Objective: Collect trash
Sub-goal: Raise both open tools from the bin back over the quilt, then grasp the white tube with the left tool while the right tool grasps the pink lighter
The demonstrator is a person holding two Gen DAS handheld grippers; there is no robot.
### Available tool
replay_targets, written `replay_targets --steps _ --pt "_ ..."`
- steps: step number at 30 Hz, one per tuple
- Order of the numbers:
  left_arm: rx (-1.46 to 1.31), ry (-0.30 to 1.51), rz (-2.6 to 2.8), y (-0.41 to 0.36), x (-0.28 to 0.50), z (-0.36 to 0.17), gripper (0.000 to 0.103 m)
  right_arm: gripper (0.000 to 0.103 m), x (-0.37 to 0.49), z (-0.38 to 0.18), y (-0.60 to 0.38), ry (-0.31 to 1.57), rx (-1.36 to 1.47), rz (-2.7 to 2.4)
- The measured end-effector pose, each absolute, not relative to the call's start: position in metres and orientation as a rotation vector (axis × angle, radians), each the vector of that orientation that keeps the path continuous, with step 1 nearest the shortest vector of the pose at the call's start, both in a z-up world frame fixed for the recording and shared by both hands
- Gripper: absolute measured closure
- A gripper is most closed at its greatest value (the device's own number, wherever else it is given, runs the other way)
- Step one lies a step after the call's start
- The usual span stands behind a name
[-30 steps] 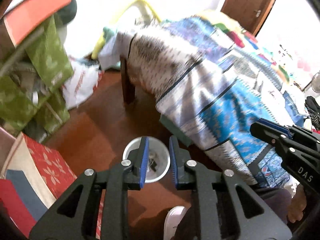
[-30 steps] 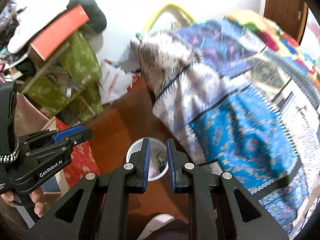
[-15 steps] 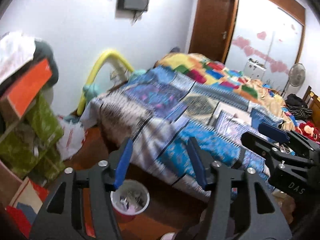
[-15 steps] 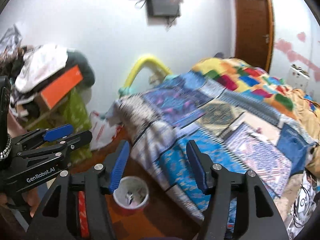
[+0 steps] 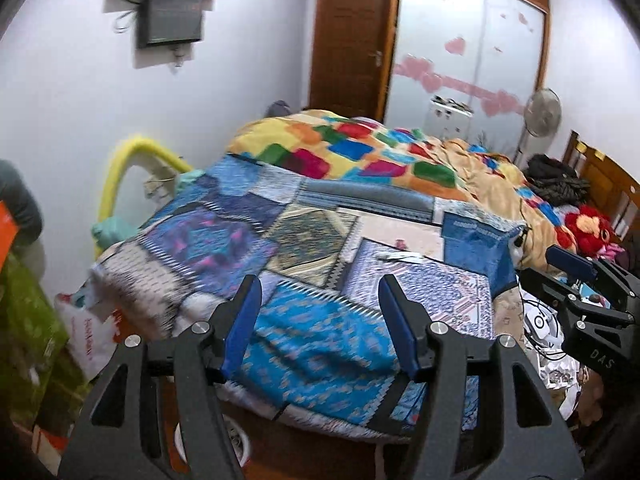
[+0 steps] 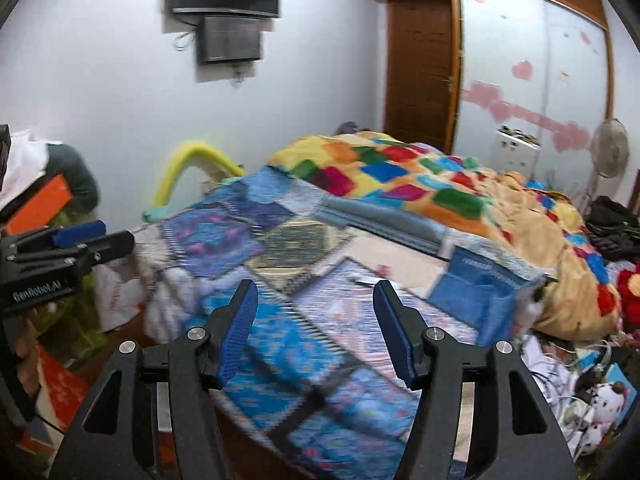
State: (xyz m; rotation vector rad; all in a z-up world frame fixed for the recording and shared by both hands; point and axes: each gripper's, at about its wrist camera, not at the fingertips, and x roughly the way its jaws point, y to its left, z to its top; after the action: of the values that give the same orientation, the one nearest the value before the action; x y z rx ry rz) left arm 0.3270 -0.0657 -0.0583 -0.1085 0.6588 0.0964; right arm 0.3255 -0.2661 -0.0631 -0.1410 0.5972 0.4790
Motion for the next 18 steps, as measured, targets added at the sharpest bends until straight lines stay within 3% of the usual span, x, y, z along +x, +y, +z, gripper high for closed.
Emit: replay_targets --steps 12,18 --pt "-0.080 0.713 -0.022 -0.108 0.446 -0.107 0.043 0.047 0.418 -0.099 -0.308 0.686 -0.095 0.398" --pt "-0.063 0.746 -0.061 -0.114 0.501 -0.145 0.043 0.047 0.471 -0.143 -0.290 0.748 -0.083 0.412"
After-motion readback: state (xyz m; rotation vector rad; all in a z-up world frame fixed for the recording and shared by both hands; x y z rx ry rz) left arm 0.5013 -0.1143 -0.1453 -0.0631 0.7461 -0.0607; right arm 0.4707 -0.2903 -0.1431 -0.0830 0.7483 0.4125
